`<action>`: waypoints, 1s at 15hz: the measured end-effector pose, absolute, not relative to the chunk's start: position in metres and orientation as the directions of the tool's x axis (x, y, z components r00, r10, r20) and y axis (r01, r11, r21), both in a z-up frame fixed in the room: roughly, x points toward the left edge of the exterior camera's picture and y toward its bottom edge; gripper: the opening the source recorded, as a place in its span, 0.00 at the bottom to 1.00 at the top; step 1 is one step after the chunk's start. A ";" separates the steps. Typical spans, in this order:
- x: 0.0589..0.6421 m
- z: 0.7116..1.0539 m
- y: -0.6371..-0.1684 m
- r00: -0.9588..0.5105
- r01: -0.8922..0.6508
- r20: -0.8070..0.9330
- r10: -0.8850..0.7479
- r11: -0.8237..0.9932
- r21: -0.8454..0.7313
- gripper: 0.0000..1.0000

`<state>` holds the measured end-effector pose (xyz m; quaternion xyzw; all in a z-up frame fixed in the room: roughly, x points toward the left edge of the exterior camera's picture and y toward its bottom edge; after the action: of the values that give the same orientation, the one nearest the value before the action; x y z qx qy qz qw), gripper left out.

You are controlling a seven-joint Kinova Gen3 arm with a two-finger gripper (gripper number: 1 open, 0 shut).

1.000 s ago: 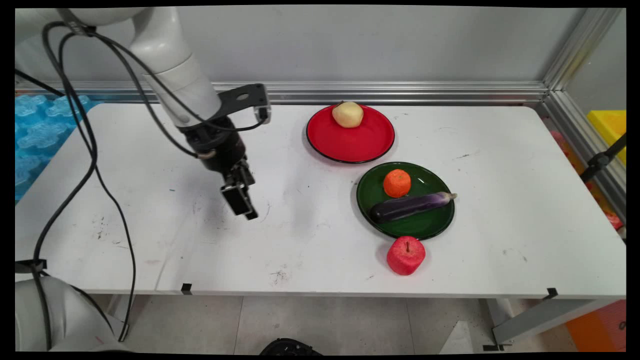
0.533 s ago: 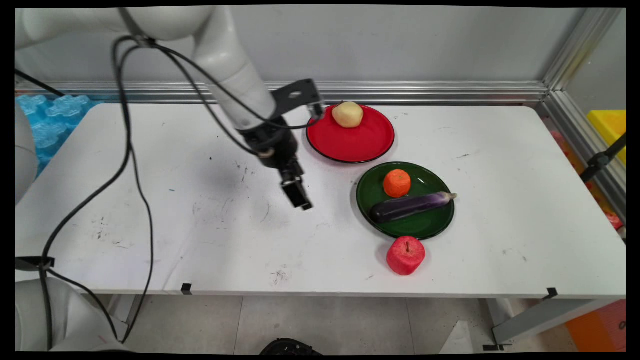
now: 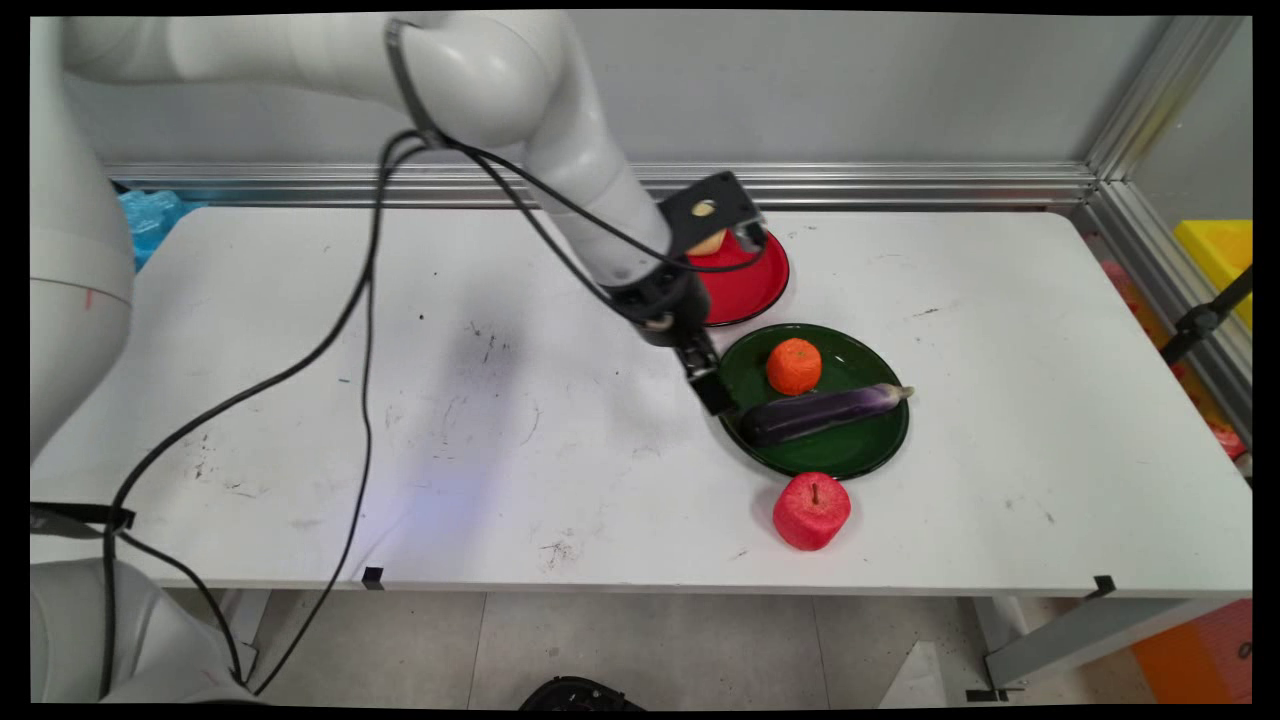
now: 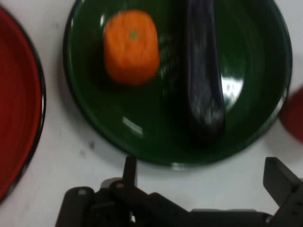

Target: Pick up the eggplant from the green plate

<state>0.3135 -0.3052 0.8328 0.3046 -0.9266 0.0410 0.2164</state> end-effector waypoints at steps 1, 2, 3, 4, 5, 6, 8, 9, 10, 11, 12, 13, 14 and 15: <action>0.305 0.827 -0.309 -0.713 -0.587 0.437 -0.548 0.808 0.056 1.00; 0.297 0.822 -0.313 -0.706 -0.590 0.447 -0.549 0.805 0.057 1.00; 0.292 0.818 -0.315 -0.702 -0.592 0.453 -0.550 0.804 0.058 1.00; 0.285 0.813 -0.317 -0.696 -0.595 0.460 -0.551 0.801 0.059 1.00; 0.279 0.808 -0.319 -0.691 -0.599 0.466 -0.553 0.799 0.061 1.00; 0.273 0.802 -0.320 -0.685 -0.603 0.471 -0.556 0.796 0.063 1.00; 0.263 0.792 -0.323 -0.675 -0.611 0.479 -0.561 0.789 0.064 1.00; 0.259 0.786 -0.324 -0.671 -0.616 0.481 -0.565 0.785 0.063 1.00; 0.256 0.782 -0.325 -0.667 -0.620 0.482 -0.568 0.782 0.063 1.00; 0.253 0.777 -0.326 -0.663 -0.626 0.482 -0.572 0.778 0.062 1.00; 0.251 0.772 -0.327 -0.660 -0.631 0.482 -0.577 0.774 0.062 1.00; 0.249 0.768 -0.327 -0.657 -0.634 0.481 -0.580 0.770 0.062 1.00; 0.248 0.766 -0.328 -0.656 -0.637 0.480 -0.583 0.768 0.063 1.00; 0.247 0.762 -0.327 -0.654 -0.640 0.478 -0.586 0.766 0.064 0.00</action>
<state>0.2469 -0.3274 0.7621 0.3375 -0.9078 0.0553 0.2430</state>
